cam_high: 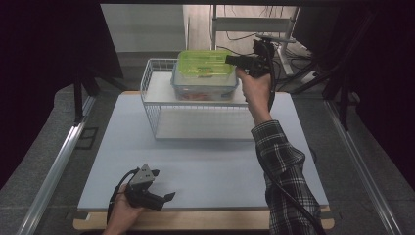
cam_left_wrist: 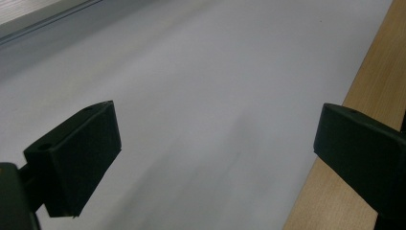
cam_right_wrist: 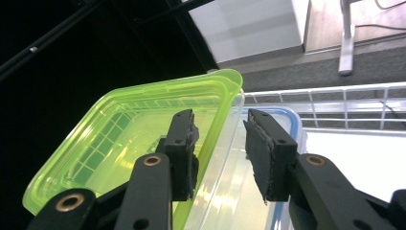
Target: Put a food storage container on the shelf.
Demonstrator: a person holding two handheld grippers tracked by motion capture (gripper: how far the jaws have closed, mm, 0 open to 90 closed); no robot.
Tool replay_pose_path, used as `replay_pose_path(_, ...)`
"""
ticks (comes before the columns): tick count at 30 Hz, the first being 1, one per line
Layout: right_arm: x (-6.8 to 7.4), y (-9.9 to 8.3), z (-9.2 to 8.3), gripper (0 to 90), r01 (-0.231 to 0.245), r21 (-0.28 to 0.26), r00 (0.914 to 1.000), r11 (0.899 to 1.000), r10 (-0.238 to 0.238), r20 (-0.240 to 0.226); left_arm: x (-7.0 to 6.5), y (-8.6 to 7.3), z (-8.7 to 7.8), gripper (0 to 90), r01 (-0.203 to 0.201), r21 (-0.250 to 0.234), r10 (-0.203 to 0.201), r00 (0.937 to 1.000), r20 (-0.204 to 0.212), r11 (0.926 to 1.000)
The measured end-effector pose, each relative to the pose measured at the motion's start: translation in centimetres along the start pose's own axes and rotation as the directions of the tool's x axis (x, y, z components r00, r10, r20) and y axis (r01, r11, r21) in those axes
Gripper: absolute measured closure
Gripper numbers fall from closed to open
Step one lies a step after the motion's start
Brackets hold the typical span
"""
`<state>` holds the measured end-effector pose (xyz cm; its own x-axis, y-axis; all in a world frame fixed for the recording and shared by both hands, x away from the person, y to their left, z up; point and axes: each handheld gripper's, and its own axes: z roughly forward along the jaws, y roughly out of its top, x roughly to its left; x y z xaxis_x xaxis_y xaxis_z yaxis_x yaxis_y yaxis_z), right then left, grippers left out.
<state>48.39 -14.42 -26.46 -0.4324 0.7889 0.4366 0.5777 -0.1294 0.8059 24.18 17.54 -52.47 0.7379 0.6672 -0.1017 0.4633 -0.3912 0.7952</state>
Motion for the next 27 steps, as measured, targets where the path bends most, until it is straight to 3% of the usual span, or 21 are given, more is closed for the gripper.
replay_pose_path(4, -0.1, 0.0, -0.1, 54.5, 0.015, 0.0, 0.9999, 1.0, -0.015, -0.007, 0.0, 0.0, 0.0, 2.3, 0.002, 0.0, -0.002, 1.0, -0.004, 1.0)
replay_pose_path(8, -0.4, 0.0, -0.4, 46.9, 0.012, 0.0, 0.9982, 1.0, -0.012, -0.058, 0.0, 0.0, 0.0, 2.5, 0.002, 0.002, -0.002, 1.0, -0.008, 1.0)
replay_pose_path(17, -0.1, -0.4, -1.7, 33.6, 0.081, 0.015, 0.9931, 0.997, -0.08, -0.086, 0.0, 0.0, 0.0, 2.5, 0.002, 0.002, -0.002, 0.9999, -0.011, 1.0)
replay_pose_path(18, -0.1, -0.6, -1.9, 28.1, 0.102, 0.028, 0.99, 0.994, -0.099, -0.101, 0.0, 0.0, 0.0, 2.5, 0.002, 0.003, -0.002, 0.9999, -0.012, 1.0)
replay_pose_path(21, -0.1, -1.1, -2.2, 23.3, 0.124, 0.043, 0.9858, 0.991, -0.118, -0.12, 0.0, 0.0, 0.0, 2.5, -0.001, 0.005, 0.001, 0.9999, -0.013, 1.0)
replay_pose_path(27, -0.1, -1.9, -3.3, 18.4, 0.173, 0.034, 0.9751, 0.984, -0.167, -0.146, 0.0, 0.0, 0.0, 2.5, -0.001, 0.005, 0.001, 0.9999, -0.012, 1.0)
